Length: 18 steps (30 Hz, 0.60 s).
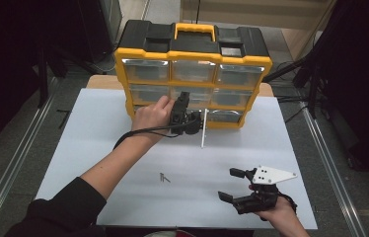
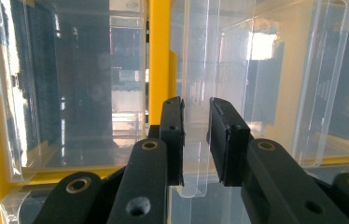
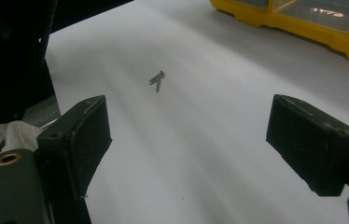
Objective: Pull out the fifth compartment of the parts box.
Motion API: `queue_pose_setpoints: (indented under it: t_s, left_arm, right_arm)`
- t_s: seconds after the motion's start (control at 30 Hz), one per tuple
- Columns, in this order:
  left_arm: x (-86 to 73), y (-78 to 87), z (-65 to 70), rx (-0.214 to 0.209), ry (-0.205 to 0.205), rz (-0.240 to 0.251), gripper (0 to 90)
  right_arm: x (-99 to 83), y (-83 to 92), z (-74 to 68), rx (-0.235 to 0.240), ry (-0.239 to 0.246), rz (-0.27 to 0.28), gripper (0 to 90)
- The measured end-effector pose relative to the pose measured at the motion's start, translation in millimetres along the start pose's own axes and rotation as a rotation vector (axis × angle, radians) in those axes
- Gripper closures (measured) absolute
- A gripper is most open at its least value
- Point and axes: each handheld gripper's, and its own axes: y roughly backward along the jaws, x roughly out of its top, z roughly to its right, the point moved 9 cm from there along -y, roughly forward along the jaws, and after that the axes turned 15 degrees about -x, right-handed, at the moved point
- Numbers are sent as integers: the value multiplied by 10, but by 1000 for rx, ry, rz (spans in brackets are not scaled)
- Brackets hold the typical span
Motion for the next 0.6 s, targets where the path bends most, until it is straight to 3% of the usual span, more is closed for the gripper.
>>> queue_pose_setpoints:
  t_s: [0.6]
  left_arm:
    - [1,49,37,5,2,4,763]
  right_arm:
    - [-8,-1,-1,0,4,-6,146]
